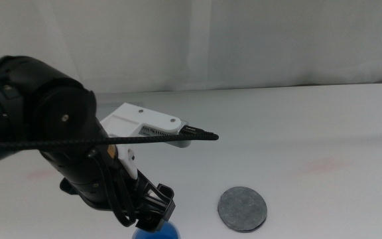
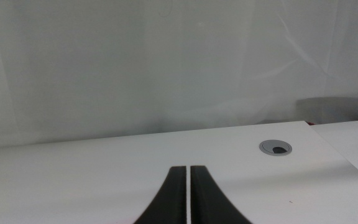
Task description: Place an empty cup on a cup mat.
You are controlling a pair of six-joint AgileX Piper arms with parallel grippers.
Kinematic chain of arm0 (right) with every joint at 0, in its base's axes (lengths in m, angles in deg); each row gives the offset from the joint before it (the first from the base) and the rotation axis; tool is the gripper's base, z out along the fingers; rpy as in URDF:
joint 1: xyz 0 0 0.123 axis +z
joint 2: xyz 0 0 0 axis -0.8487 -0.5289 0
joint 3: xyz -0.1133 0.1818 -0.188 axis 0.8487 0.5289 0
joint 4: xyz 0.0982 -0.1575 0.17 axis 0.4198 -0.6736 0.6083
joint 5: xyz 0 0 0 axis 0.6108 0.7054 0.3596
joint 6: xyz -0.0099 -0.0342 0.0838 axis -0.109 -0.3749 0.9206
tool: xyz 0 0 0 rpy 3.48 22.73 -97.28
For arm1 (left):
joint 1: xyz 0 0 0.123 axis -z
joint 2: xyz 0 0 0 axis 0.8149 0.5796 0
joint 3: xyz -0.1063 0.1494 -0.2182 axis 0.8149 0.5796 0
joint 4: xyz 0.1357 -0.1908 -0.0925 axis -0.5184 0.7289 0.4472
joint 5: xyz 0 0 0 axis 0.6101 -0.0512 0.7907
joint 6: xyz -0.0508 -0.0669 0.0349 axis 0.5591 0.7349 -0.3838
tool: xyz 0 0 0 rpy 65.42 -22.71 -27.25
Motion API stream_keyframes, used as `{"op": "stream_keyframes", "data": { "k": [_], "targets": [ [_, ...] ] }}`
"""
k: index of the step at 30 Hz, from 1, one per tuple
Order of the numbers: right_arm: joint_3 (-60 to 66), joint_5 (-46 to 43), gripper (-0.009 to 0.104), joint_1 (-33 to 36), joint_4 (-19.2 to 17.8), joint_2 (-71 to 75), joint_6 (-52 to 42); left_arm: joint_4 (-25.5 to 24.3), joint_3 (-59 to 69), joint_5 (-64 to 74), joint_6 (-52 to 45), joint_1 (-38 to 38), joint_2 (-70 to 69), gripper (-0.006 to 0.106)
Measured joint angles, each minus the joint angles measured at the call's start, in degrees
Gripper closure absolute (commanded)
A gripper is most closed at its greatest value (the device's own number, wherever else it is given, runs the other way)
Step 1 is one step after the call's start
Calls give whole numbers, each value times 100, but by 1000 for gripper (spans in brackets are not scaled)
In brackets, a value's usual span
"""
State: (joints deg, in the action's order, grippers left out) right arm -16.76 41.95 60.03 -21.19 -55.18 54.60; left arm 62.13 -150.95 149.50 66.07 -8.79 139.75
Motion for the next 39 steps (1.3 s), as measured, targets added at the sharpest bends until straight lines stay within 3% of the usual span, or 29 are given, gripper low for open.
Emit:
{"op": "stream_keyframes", "data": {
  "k": [18,39],
  "targets": [
    [0,0,98,0,0,0,26,38,1075,-551,1878,11,106,21],
    [0,0,98,0,0,0,9,38,1205,-1274,2254,11,851,21]
  ]
}}
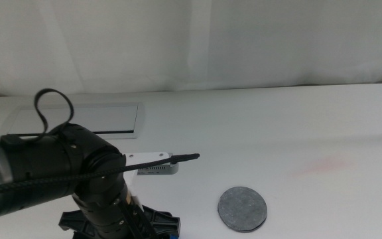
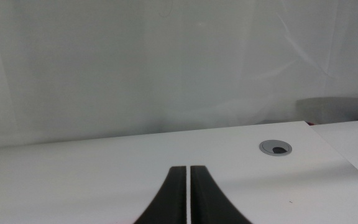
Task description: Place an empty cup on a cup mat.
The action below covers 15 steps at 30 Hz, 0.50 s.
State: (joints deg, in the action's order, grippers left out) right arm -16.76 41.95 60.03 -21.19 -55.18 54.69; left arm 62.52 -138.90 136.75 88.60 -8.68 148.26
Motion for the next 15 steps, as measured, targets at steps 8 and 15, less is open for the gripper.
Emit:
{"op": "stream_keyframes", "data": {
  "k": [8,15],
  "targets": [
    [0,0,98,0,0,0,-2,0,0,-251,11,0,132,47],
    [0,0,98,0,0,0,-2,119,145,-322,-1,0,176,103]
  ]
}}
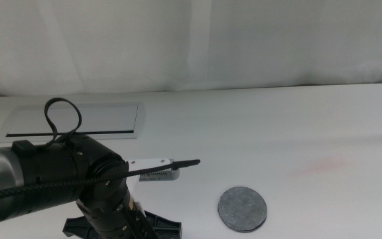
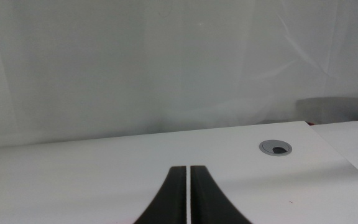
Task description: Place an empty cup on a cup mat.
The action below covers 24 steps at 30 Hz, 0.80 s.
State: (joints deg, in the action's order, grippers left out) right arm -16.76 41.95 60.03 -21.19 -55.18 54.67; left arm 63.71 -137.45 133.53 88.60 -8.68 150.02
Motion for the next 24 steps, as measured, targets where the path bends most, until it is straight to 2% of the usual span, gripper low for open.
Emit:
{"op": "stream_keyframes", "data": {
  "k": [11,24],
  "targets": [
    [0,-14,98,0,0,0,0,63,-79,-43,-343,0,11,103],
    [0,-14,98,0,0,0,15,-225,-2256,650,-579,0,84,103]
  ]
}}
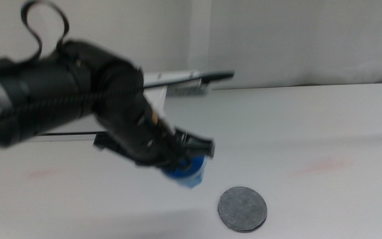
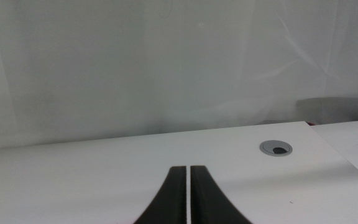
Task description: Place an empty cup on a cup mat.
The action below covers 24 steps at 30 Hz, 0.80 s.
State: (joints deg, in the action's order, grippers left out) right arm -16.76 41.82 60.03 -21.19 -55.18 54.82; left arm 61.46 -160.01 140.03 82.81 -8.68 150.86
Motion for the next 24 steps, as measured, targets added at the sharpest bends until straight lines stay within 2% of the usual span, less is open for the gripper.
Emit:
{"op": "stream_keyframes", "data": {
  "k": [12,24],
  "targets": [
    [0,0,98,0,0,0,0,-21,-1743,718,-59,272,1317,103],
    [0,-11,98,0,0,0,-19,125,-1909,727,204,839,2061,103]
  ]
}}
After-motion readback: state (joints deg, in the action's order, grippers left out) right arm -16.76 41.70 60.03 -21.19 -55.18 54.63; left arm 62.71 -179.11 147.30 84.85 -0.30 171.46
